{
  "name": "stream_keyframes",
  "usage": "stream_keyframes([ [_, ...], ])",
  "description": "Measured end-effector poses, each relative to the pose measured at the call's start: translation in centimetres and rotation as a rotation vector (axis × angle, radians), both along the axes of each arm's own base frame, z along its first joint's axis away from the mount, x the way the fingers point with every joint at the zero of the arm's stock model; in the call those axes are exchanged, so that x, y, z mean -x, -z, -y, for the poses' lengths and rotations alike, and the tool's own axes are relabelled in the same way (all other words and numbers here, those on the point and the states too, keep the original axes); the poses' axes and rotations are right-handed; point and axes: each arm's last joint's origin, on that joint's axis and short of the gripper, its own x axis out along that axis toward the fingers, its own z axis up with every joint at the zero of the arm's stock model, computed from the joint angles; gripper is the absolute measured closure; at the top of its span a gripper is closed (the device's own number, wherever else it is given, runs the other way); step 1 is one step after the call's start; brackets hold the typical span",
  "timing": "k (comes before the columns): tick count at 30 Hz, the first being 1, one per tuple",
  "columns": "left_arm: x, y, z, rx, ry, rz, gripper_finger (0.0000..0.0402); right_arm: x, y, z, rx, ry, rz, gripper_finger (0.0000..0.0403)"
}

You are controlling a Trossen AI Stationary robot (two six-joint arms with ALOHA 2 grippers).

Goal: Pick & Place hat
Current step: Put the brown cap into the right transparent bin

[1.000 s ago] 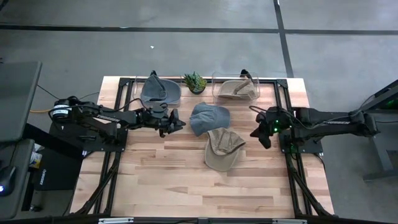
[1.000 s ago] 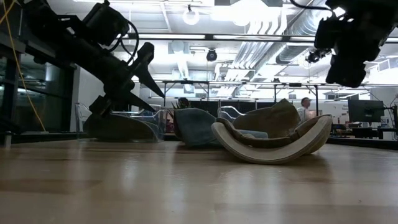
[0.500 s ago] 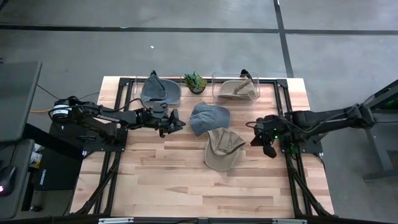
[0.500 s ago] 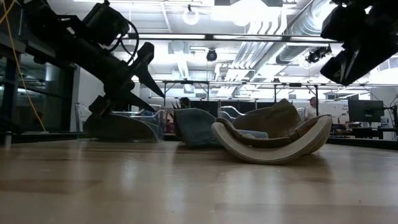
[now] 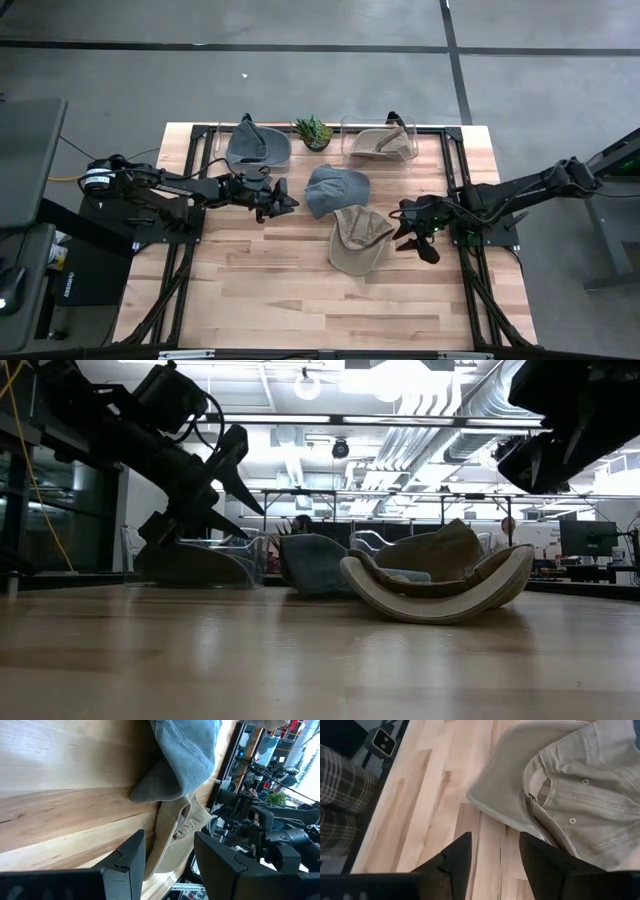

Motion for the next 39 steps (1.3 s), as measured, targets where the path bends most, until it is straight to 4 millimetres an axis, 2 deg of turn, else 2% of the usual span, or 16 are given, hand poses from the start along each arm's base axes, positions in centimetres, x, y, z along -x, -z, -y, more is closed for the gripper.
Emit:
stream_keyframes([
  [7, 0.0, 0.0, 0.0, 0.001, 0.010, 0.001, 0.0254, -0.1, 0.1, -0.5, 0.002, -0.029, -0.002, 0.0224],
  [11, 0.0, 0.0, 0.1, 0.000, 0.048, 0.004, 0.0254, -0.3, -0.3, -0.7, -0.067, -0.001, 0.021, 0.0223],
  [16, 0.0, 0.0, 0.2, -0.001, 0.093, 0.007, 0.0254, -0.9, -1.1, -0.8, -0.160, 0.034, 0.088, 0.0223],
  [24, 0.0, 0.0, 0.4, -0.022, 0.165, 0.014, 0.0254, -1.6, -2.3, -0.8, -0.154, 0.092, 0.214, 0.0224],
  [31, 0.0, 0.0, 0.5, -0.050, 0.208, 0.020, 0.0254, -2.1, -4.9, -1.2, 0.021, 0.100, 0.256, 0.0224],
  [39, 0.0, 0.0, 0.5, -0.066, 0.236, 0.024, 0.0254, -3.5, -6.6, -2.2, 0.323, -0.032, 0.036, 0.0224],
])
